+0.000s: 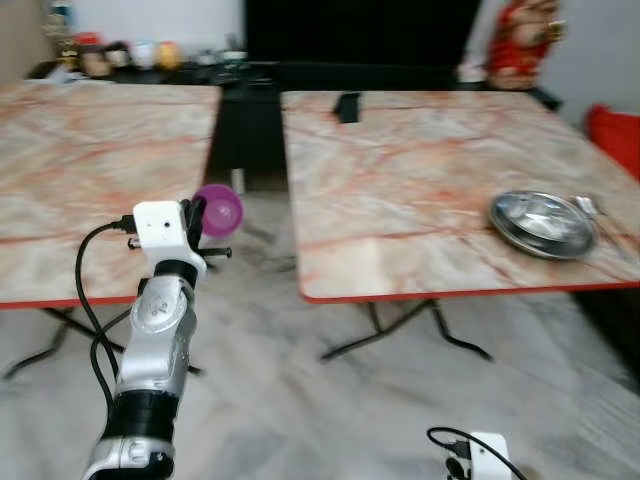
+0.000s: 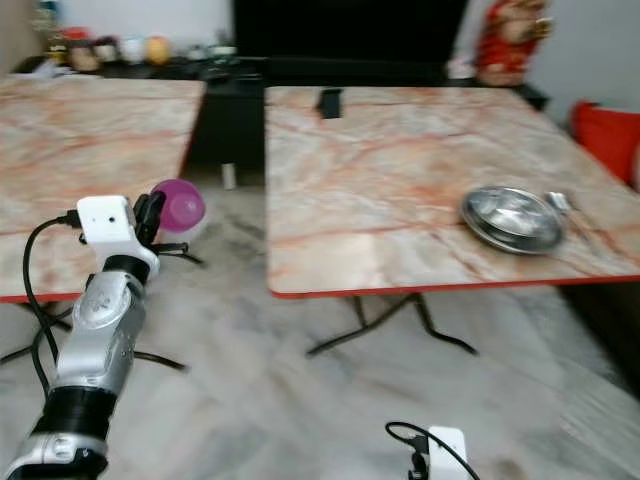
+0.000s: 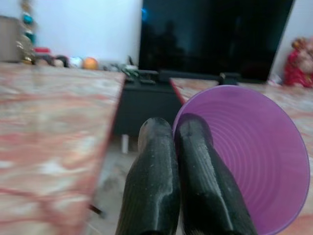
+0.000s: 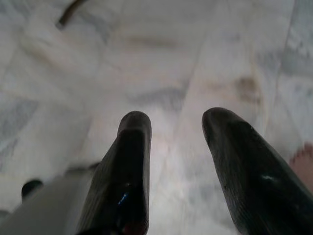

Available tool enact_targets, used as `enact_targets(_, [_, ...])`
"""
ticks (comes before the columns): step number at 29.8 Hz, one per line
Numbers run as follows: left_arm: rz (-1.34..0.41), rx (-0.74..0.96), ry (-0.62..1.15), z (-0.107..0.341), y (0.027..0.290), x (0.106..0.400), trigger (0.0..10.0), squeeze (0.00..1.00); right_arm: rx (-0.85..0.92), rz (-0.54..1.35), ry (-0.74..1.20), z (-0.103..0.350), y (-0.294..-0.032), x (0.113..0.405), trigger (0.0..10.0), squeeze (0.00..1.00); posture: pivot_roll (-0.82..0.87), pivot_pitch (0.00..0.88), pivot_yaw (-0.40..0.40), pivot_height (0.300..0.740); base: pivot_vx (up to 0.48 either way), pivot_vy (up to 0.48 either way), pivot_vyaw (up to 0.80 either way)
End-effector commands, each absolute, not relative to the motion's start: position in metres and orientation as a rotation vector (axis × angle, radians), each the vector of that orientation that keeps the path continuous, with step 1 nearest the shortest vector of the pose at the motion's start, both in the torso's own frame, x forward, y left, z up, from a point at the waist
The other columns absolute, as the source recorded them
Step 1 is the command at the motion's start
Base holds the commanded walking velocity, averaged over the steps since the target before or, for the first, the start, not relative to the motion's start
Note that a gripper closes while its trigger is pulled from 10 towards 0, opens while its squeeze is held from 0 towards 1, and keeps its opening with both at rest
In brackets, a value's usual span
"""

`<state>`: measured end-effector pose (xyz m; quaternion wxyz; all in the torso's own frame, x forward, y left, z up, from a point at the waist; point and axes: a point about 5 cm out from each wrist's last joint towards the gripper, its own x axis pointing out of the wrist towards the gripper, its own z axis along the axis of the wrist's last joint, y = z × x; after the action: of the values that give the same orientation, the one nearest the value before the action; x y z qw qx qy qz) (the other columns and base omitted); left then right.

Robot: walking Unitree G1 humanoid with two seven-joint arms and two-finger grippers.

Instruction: Setting the table

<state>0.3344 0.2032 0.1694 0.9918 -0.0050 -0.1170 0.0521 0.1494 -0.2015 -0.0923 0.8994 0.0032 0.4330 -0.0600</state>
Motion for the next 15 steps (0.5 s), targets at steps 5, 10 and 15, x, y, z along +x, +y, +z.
enact_targets(5, [0.083, -0.021, -0.268, 0.1782, 0.1967, 0.3363, 10.0, 0.00, 0.006, -0.122, 0.891, -0.0912, -0.2041, 0.1514, 10.0, 0.00, -0.05, 0.000, -0.025, 0.740, 0.000, -0.409, -0.27])
enact_targets(10, [0.089, -0.022, -0.268, 0.1793, 0.1976, 0.3370, 10.0, 0.00, 0.013, -0.121, 0.886, -0.0910, -0.2036, 0.1517, 10.0, 0.00, -0.05, 0.000, -0.023, 0.740, 0.000, -0.409, 0.00])
enact_targets(15, [0.098, -0.022, -0.267, 0.1802, 0.1984, 0.3377, 10.0, 0.00, 0.011, -0.099, 0.867, -0.0898, -0.2022, 0.1536, 10.0, 0.00, -0.05, 0.000, -0.023, 0.740, 0.000, -0.402, 0.30])
